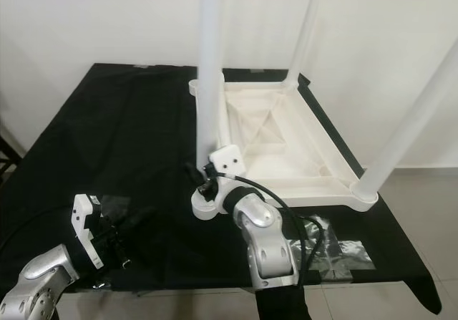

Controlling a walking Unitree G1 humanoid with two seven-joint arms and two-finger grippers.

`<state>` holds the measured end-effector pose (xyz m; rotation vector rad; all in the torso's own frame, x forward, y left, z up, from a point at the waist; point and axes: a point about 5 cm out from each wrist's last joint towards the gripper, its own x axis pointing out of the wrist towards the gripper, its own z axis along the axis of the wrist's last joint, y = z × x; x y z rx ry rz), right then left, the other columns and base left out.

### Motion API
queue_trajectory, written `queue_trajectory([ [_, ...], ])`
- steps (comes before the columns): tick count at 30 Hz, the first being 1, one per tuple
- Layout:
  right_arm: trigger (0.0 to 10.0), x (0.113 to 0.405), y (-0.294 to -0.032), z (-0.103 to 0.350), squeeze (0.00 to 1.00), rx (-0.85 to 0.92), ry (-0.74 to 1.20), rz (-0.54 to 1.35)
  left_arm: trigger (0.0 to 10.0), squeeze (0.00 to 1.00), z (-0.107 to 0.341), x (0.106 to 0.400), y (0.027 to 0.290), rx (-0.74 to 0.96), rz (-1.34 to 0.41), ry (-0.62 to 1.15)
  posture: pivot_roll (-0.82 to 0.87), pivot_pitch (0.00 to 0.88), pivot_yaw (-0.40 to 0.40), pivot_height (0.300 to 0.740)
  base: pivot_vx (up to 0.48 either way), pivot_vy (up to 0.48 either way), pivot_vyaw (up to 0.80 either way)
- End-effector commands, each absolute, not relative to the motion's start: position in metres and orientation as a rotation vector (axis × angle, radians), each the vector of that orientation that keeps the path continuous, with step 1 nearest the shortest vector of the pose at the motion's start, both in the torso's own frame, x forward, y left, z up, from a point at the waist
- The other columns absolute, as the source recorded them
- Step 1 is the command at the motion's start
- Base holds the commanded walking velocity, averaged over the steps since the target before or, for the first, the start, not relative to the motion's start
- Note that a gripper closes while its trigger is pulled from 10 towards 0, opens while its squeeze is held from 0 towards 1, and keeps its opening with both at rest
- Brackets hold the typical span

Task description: Building children table

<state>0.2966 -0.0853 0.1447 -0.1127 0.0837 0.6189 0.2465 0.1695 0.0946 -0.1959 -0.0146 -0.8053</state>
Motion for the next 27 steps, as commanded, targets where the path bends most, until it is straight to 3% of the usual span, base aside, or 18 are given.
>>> queue_trajectory([
  [1, 10.0, 0.292, -0.096, 0.098, 0.00, -0.171, 0.341, 0.600, 10.0, 0.00, 0.095, 0.246, 0.170, -0.198, -0.811, -0.012, 0.03, 0.092, -0.042, 0.740, 0.000, 0.000, 0.00],
  [2, 10.0, 0.297, -0.095, 0.107, 0.62, -0.160, 0.323, 0.605, 10.0, 0.00, 0.095, 0.246, 0.169, -0.198, -0.809, -0.013, 0.03, 0.090, -0.043, 0.740, 0.000, 0.000, 0.00],
  [4, 10.0, 0.301, -0.094, 0.113, 0.62, -0.150, 0.310, 0.608, 10.0, 0.00, 0.095, 0.246, 0.169, -0.198, -0.808, -0.013, 0.03, 0.086, -0.045, 0.740, 0.000, 0.000, 0.00],
  [5, 10.0, 0.306, -0.092, 0.123, 1.00, -0.137, 0.277, 0.663, 10.0, 0.00, 0.095, 0.246, 0.169, -0.199, -0.808, -0.012, 0.03, 0.081, -0.044, 0.740, 0.000, 0.000, 0.00],
  [9, 10.0, 0.310, -0.090, 0.141, 1.00, -0.123, 0.214, 0.734, 10.0, 0.00, 0.094, 0.247, 0.168, -0.201, -0.810, -0.010, 0.03, 0.073, -0.045, 0.740, 0.000, 0.000, 0.00],
  [10, 10.0, 0.314, -0.091, 0.153, 1.00, -0.125, 0.158, 0.824, 10.0, 0.00, 0.094, 0.247, 0.167, -0.202, -0.811, -0.010, 0.03, 0.068, -0.047, 0.740, 0.000, 0.000, 0.00],
  [11, 10.0, 0.318, -0.094, 0.162, 0.22, -0.147, 0.111, 0.931, 10.0, 0.00, 0.094, 0.248, 0.167, -0.203, -0.811, -0.010, 0.03, 0.062, -0.051, 0.740, 0.000, 0.000, 0.00],
  [12, 10.0, 0.318, -0.094, 0.162, 0.22, -0.147, 0.111, 0.931, 10.0, 0.00, 0.094, 0.248, 0.167, -0.203, -0.811, -0.010, 0.03, 0.062, -0.051, 0.740, 0.000, 0.000, 0.00],
  [13, 10.0, 0.321, -0.098, 0.166, 0.00, -0.174, 0.098, 1.017, 10.0, 0.00, 0.094, 0.249, 0.166, -0.203, -0.810, -0.010, 0.03, 0.062, -0.051, 0.740, 0.000, 0.000, 0.00],
  [24, 10.0, 0.347, -0.119, 0.164, 0.00, -0.271, 0.187, 1.218, 10.0, 0.00, 0.093, 0.252, 0.164, -0.202, -0.802, -0.014, 0.06, 0.028, -0.071, 0.740, 0.000, 0.000, 0.00],
  [25, 2.2, 0.358, -0.119, 0.172, 0.00, -0.248, 0.192, 1.224, 10.0, 0.00, 0.093, 0.253, 0.164, -0.199, -0.798, -0.014, 0.07, 0.029, -0.073, 0.740, 0.000, 0.000, 0.00],
  [26, 2.2, 0.358, -0.119, 0.172, 0.00, -0.248, 0.192, 1.224, 10.0, 0.00, 0.093, 0.253, 0.164, -0.199, -0.798, -0.014, 0.07, 0.029, -0.073, 0.740, 0.000, 0.000, 0.00],
  [27, 0.0, 0.361, -0.118, 0.175, 0.00, -0.240, 0.184, 1.216, 10.0, 0.00, 0.093, 0.253, 0.164, -0.198, -0.797, -0.014, 0.07, 0.030, -0.076, 0.740, 0.000, 0.000, 0.00],
])
